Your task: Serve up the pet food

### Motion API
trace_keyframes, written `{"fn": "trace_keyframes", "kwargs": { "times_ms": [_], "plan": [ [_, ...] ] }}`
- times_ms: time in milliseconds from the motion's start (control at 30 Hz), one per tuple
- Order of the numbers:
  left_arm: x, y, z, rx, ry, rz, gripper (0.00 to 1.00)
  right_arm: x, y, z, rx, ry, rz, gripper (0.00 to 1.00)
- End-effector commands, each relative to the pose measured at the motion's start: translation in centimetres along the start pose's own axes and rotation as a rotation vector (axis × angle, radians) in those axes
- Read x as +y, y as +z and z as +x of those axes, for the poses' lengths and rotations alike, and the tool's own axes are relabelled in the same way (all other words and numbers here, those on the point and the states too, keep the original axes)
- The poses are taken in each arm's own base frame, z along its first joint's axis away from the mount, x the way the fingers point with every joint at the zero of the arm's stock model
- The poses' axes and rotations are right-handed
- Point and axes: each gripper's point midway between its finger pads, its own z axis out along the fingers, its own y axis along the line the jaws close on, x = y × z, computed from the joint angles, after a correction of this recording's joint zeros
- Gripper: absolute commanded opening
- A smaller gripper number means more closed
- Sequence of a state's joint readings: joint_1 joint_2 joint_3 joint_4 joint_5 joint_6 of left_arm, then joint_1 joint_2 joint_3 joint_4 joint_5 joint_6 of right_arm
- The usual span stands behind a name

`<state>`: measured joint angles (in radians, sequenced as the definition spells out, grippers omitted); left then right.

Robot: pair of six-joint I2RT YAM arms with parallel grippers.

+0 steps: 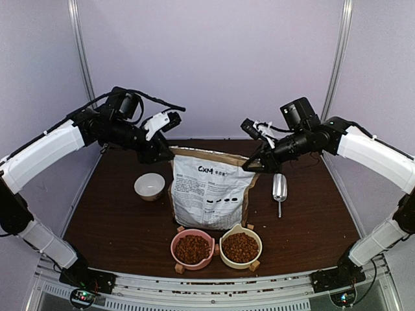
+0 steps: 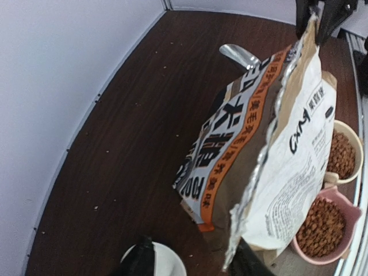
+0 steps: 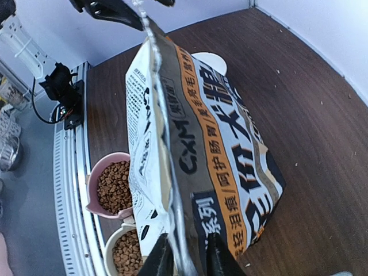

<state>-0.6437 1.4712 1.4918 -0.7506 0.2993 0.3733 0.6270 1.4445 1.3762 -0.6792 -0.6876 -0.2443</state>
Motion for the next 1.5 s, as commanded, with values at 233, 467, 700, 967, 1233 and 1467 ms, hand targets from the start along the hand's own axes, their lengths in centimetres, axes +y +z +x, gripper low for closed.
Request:
{"fn": "trace_keyframes", "kwargs": {
  "times_ms": [233, 467, 700, 967, 1233, 1467],
  "plan": [
    [5.4, -8.5, -4.8, -0.327, -0.294, -0.257, 0.90, -4.1, -7.0, -4.5, -0.270, 0.164, 0.294, 0.85],
    [14.9, -10.4, 8.0, -0.278, -0.784, -0.594, 0.91, -13.0, -11.5, 0.9, -0.377, 0.521, 0.595, 0.96],
    [16.4, -16.1, 24.5, -0.353, -1.150, -0.942, 0.92, -19.3, -17.3, 12.1, -0.419, 0.749, 0.919, 0.96],
    [14.0, -21.8, 29.5, -0.343, -0.926, -1.399, 0.96, -19.5, -21.7, 18.4, -0.588, 0.655, 1.217, 0.97],
    [15.2, -18.7, 29.5, -0.359, -0.690, -1.397, 0.96, -18.8, -23.2, 19.5, -0.839, 0.435, 1.353, 0.97],
    [15.9, -16.3, 30.5, -0.352, -0.658, -1.359, 0.96, -20.1, -22.4, 20.0, -0.763, 0.375, 1.382, 0.96]
  ]
}}
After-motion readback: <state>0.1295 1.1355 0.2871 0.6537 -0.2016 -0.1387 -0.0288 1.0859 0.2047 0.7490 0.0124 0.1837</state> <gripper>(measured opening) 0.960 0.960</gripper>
